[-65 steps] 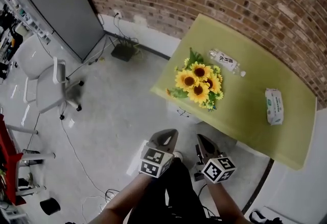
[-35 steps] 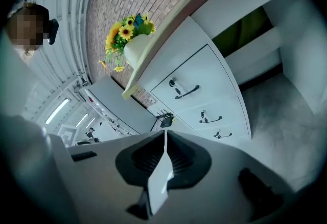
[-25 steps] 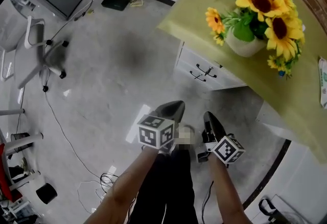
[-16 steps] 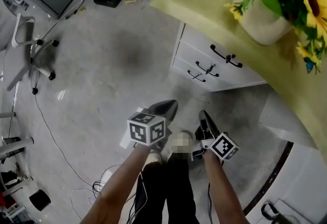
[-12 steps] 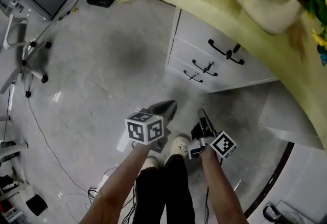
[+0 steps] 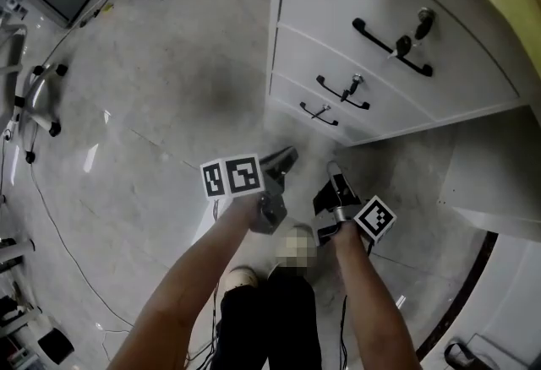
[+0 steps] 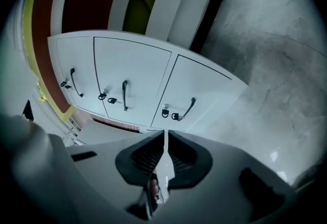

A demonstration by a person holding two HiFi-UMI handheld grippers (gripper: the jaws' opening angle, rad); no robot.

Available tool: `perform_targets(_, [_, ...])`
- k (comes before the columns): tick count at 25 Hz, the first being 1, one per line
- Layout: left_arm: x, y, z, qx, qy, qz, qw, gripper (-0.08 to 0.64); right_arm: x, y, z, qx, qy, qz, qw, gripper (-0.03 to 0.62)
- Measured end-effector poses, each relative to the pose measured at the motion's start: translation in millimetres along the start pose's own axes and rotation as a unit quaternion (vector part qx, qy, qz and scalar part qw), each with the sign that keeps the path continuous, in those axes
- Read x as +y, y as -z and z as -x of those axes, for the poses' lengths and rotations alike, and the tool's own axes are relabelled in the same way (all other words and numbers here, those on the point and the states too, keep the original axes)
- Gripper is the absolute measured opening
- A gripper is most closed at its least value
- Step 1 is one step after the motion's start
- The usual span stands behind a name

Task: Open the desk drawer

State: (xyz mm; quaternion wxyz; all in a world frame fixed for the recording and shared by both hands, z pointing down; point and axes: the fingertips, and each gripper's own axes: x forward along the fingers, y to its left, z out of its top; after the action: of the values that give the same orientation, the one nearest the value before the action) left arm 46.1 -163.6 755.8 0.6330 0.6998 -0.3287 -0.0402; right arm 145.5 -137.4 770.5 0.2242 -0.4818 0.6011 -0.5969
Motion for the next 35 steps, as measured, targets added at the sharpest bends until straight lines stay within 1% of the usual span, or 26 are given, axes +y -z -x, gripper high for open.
perform_targets(2, [9, -6, -11, -0.006, 0.019, 0.029, 0.9994, 0.011, -5, -5, -16, -0.001, 0.0, -0.003, 1.0, 0.015])
perform_targets(4, [15, -15, -24, -0.017, 0.043, 0.056, 0.9974, 0.011, -7, -9, -33, -0.004, -0.011, -0.012, 1.0, 0.015])
perform_targets(5, [19, -19, -31, -0.021, 0.049, 0.064, 0.9966, 0.011, -7, -11, -42, -0.004, -0.021, -0.019, 1.0, 0.018])
perform_targets(6, [24, -22, -38, -0.023, 0.049, 0.066, 0.9963, 0.012, -8, -11, -50, -0.004, -0.029, -0.027, 0.999, 0.039])
perform_targets(7, [30, -23, -44, -0.022, 0.046, 0.066, 0.9965, 0.024, -11, -10, -56, -0.004, -0.035, -0.037, 0.999, 0.081])
perform_targets(8, [35, -24, -50, -0.019, 0.045, 0.065, 0.9967, 0.059, -15, -9, -62, -0.004, -0.039, -0.048, 0.998, 0.097])
perform_targets(9, [40, -25, -56, -0.017, 0.047, 0.065, 0.9966, 0.089, -18, -9, -67, -0.005, -0.042, -0.056, 0.998, 0.097])
perform_targets(11, [46, -28, -69, -0.019, 0.057, 0.069, 0.9958, 0.101, -27, -13, -76, -0.011, -0.042, -0.059, 0.997, 0.097])
perform_targets(13, [54, -32, -80, -0.031, 0.059, 0.074, 0.9951, 0.119, -42, -21, -83, -0.021, -0.028, -0.055, 0.998, 0.097])
perform_targets(16, [67, -42, -92, -0.047, 0.057, 0.067, 0.995, 0.135, -62, -32, -94, -0.04, -0.017, -0.051, 0.998, 0.097])
perform_targets(21, [77, -53, -114, -0.068, 0.071, 0.037, 0.9945, 0.156, -75, -44, -111, -0.058, -0.043, -0.044, 0.996, 0.097])
perform_targets(23, [75, -59, -123, -0.072, 0.083, 0.019, 0.9938, 0.156, -74, -47, -119, -0.058, -0.059, -0.028, 0.996, 0.097])
perform_targets(25, [74, -59, -132, -0.07, 0.086, 0.0, 0.9939, 0.156, -73, -50, -124, -0.058, -0.064, -0.006, 0.996, 0.097])
perform_targets(27, [74, -58, -138, -0.065, 0.09, -0.012, 0.9937, 0.155, -72, -51, -127, -0.06, -0.071, 0.001, 0.996, 0.101])
perform_targets(29, [73, -58, -140, -0.067, 0.108, -0.007, 0.9919, 0.116, -72, -51, -128, -0.068, -0.081, -0.006, 0.994, 0.095])
perform_targets(30, [73, -58, -140, -0.07, 0.115, 0.003, 0.9909, 0.06, -71, -52, -128, -0.071, -0.084, -0.008, 0.994, 0.086])
perform_targets(32, [73, -58, -141, -0.075, 0.123, 0.022, 0.9894, 0.052, -70, -52, -128, -0.072, -0.088, -0.006, 0.993, 0.061])
perform_targets(35, [72, -59, -140, -0.077, 0.124, 0.024, 0.9891, 0.049, -69, -52, -128, -0.069, -0.089, -0.009, 0.994, 0.052])
